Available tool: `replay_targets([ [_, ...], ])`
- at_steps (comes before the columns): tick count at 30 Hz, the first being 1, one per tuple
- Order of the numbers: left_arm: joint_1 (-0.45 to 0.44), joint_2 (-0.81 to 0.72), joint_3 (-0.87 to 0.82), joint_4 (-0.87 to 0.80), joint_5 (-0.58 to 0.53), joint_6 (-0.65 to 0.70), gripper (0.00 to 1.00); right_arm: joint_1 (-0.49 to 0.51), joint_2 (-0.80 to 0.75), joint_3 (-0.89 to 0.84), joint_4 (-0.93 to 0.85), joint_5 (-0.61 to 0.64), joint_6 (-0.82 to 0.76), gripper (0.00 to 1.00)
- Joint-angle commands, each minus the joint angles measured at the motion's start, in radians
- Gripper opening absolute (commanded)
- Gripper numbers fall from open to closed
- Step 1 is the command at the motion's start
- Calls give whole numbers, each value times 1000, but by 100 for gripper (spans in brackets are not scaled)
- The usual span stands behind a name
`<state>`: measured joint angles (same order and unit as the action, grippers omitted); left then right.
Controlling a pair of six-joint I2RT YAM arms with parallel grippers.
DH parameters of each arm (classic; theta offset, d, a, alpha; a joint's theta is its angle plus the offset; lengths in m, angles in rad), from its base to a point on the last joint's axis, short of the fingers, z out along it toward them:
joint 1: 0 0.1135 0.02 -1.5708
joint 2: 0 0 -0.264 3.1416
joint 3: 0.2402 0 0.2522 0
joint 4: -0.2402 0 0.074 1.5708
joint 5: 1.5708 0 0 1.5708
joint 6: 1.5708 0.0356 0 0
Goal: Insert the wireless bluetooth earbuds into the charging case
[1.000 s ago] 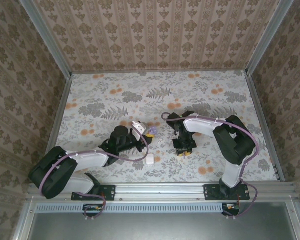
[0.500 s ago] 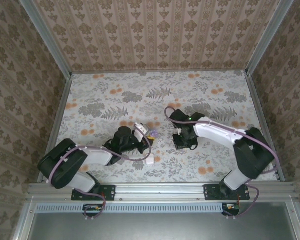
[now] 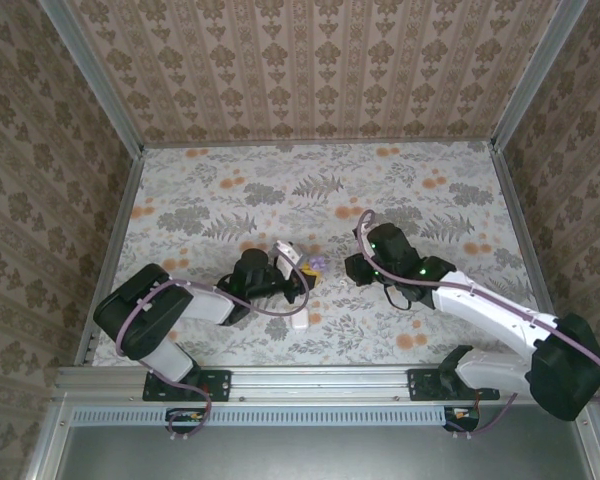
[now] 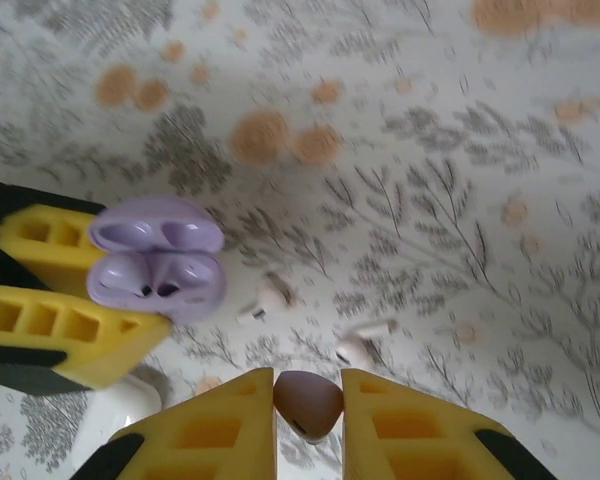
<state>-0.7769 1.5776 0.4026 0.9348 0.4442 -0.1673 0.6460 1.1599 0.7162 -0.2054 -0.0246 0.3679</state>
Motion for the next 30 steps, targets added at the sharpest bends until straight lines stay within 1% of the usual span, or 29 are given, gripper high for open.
replay_targets([
  [1,-7,11,30,65,57,-32,8,4,-35,-43,206,-60,-63,20],
  [7,-6,21,38,126,105,-53,8,6,-35,-67,321,-113,-84,19],
  [13,-6,31,37,181,113,-78,8,11,-17,-64,364,-135,-93,19],
  [19,-5,29,38,197,111,-93,8,21,-5,-64,370,-152,-95,19],
  [30,1,24,36,233,102,-113,8,29,1,-61,336,-146,-107,19],
])
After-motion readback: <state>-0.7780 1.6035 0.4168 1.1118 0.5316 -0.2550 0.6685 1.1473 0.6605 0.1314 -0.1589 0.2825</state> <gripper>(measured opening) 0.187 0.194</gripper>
